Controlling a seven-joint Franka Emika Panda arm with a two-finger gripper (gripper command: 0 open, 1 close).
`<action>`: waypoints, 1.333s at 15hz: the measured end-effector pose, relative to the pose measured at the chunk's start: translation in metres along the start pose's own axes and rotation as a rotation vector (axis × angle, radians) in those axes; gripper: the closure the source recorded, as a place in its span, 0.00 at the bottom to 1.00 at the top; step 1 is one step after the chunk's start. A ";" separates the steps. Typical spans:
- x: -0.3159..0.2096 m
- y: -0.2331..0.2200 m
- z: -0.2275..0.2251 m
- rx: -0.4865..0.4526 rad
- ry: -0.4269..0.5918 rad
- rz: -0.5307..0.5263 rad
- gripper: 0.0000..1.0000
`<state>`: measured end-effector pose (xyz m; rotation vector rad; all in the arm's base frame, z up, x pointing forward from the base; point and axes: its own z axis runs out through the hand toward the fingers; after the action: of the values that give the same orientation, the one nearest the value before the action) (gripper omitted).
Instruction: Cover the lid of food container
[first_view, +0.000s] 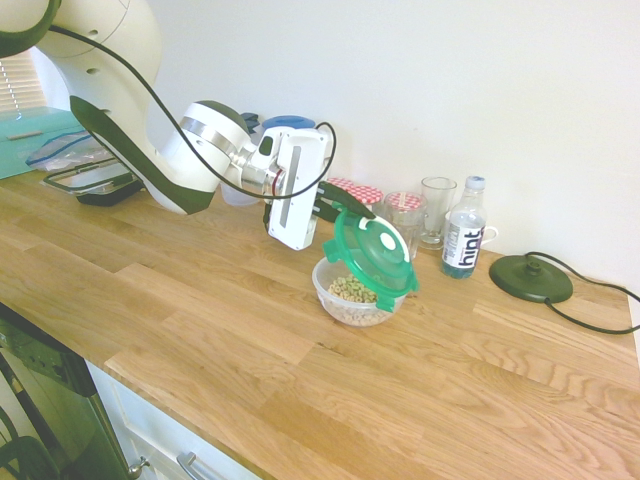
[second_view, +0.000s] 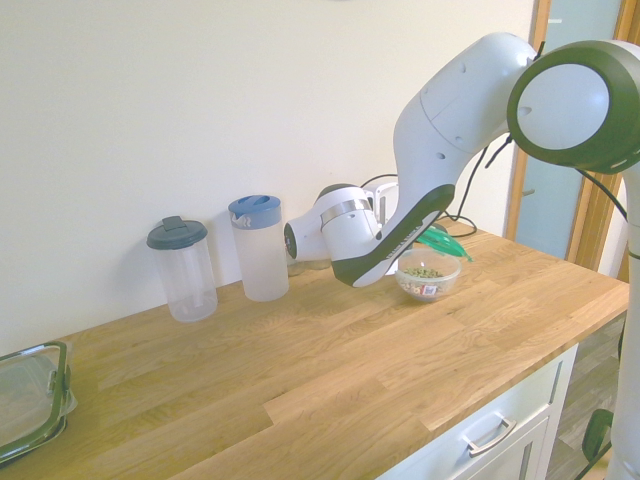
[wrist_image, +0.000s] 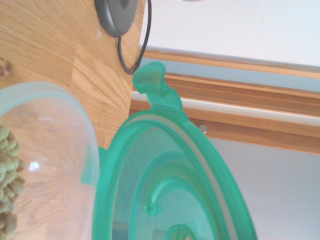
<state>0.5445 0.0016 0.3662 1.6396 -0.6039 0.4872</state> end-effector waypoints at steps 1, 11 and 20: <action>-0.005 -0.002 -0.004 0.010 -0.002 -0.009 0.00; -0.032 -0.009 -0.046 0.209 -0.155 -0.031 0.00; 0.016 0.018 -0.041 0.380 -0.419 0.036 0.00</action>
<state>0.5465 0.0386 0.3961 2.1202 -0.8902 0.2935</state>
